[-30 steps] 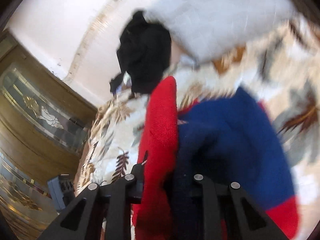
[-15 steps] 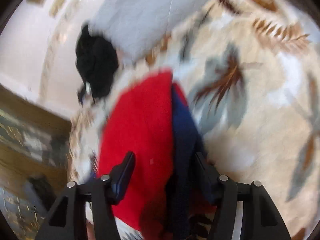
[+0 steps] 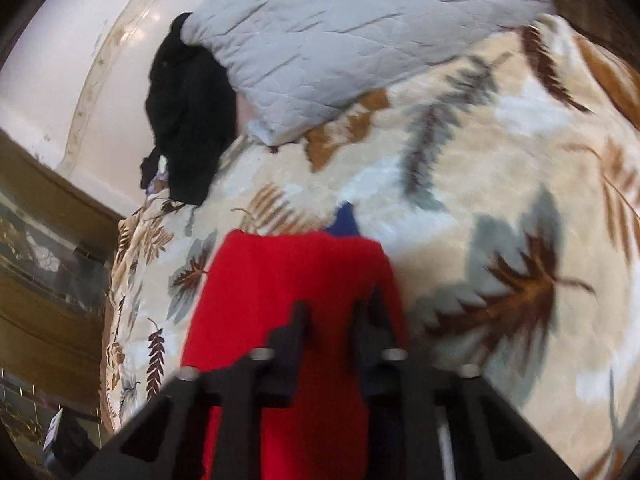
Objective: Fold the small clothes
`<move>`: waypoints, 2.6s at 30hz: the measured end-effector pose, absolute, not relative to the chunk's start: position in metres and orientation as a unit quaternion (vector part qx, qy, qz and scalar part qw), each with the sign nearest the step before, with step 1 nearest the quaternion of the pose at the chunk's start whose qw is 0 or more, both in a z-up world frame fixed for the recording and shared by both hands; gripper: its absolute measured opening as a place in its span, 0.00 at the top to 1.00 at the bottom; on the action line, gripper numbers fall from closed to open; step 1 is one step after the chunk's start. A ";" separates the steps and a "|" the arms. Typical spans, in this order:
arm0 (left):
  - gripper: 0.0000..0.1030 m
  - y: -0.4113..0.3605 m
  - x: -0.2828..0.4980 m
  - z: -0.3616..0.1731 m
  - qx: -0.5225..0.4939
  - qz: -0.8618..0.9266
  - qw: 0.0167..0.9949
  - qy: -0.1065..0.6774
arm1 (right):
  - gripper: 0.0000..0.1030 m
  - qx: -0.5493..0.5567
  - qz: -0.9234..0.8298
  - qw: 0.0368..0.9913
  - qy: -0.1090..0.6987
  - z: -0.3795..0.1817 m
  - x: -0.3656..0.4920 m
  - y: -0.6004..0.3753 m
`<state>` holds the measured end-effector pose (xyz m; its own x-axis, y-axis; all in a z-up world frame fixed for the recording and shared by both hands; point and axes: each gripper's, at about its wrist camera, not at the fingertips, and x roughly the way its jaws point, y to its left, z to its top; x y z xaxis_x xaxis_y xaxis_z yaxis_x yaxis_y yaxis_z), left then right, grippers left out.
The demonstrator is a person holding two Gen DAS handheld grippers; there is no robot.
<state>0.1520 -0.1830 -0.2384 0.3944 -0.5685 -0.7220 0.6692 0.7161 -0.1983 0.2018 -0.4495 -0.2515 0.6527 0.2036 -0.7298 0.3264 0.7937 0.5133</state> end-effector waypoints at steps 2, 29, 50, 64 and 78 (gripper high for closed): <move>0.18 -0.185 0.150 -0.236 0.071 -0.367 0.839 0.396 | 0.87 0.309 -0.033 0.860 0.405 -0.250 0.205 -0.447; 0.17 -0.193 0.130 -0.236 0.111 -0.327 0.865 0.365 | 0.85 0.254 -0.037 0.857 0.447 -0.267 0.125 -0.399; 0.13 -0.176 0.149 -0.229 0.100 -0.303 0.862 0.395 | 0.84 0.298 -0.044 0.846 0.440 -0.262 0.144 -0.411; 0.09 -0.176 0.152 -0.229 0.085 -0.295 0.857 0.414 | 0.85 0.286 -0.041 0.848 0.445 -0.266 0.175 -0.394; 0.09 -0.160 0.126 -0.207 0.098 -0.286 0.868 0.395 | 0.83 0.245 -0.022 0.886 0.392 -0.221 0.109 -0.377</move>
<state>0.1259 -0.1597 -0.2067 0.5244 -0.4189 -0.7413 0.5730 0.8176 -0.0567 0.1091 -0.3768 -0.2215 0.6916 0.1528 -0.7059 0.2314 0.8790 0.4169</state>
